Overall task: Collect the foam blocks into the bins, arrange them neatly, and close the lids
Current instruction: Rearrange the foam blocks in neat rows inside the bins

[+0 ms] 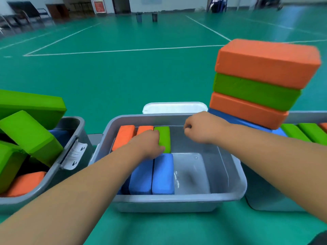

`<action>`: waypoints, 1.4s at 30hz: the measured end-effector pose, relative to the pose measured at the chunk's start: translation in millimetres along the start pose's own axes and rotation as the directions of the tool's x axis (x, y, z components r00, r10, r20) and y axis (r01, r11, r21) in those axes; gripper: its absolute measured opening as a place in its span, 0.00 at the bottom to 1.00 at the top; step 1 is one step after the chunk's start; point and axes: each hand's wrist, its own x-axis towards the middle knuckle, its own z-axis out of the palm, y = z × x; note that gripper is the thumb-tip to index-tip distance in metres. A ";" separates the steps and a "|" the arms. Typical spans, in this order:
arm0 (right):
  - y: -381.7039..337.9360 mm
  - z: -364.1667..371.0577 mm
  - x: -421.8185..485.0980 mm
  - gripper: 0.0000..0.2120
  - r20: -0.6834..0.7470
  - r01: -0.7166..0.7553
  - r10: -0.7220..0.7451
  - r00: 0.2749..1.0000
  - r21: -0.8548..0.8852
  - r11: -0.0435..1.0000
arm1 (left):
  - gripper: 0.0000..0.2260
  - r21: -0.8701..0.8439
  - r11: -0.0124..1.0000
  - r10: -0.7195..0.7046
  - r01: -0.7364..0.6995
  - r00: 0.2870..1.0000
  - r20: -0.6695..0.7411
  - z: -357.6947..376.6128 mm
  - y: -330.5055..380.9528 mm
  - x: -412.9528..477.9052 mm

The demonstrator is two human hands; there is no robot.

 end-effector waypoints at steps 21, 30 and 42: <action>122.8 -150.2 -85.7 0.12 -0.853 -0.179 0.218 0.473 0.149 0.973 | 0.54 0.319 0.817 0.572 -0.481 0.601 -0.559 -185.6 210.3 74.4; 160.1 -141.2 -78.4 0.23 -0.685 -0.323 0.514 0.516 0.400 0.858 | 0.38 0.415 0.814 0.579 -0.405 0.615 -0.535 -176.2 219.3 76.9; 171.8 -130.0 -59.4 0.39 -0.458 -0.431 0.709 0.536 0.573 0.697 | 0.40 0.529 0.786 0.602 -0.319 0.586 -0.542 -182.5 216.4 74.3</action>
